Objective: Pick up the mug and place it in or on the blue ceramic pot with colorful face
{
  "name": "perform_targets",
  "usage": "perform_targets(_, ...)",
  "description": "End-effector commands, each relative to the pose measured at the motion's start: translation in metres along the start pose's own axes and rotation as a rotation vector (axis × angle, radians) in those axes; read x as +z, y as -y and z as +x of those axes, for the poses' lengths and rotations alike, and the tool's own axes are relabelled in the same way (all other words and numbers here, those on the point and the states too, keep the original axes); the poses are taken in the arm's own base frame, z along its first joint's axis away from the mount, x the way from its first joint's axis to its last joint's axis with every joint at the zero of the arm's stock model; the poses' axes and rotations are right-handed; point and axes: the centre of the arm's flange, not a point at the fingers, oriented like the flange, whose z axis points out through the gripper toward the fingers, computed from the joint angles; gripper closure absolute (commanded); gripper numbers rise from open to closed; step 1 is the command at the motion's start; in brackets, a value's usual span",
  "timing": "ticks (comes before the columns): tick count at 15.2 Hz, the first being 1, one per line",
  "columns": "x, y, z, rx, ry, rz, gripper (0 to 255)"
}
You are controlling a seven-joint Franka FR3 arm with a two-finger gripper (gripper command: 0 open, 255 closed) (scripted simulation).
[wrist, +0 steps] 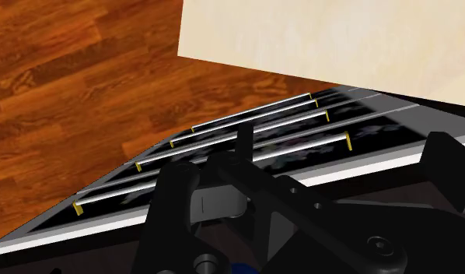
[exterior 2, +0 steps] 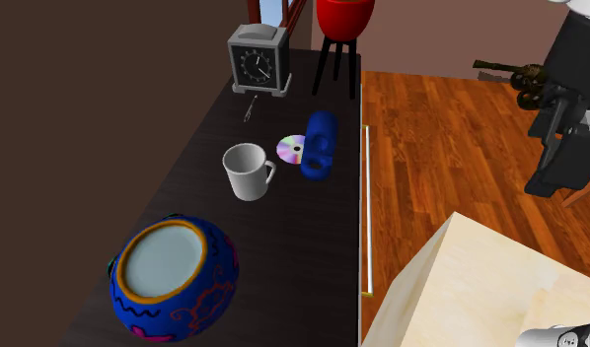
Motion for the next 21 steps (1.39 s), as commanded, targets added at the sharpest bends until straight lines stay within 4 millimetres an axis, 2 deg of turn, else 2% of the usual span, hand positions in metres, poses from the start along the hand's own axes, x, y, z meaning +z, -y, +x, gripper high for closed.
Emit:
perform_targets(1,0.000,0.000,0.000,0.000,0.000,0.000,0)
perform_targets(21,0.041,0.065,0.234,0.112,-0.113,0.032,0)
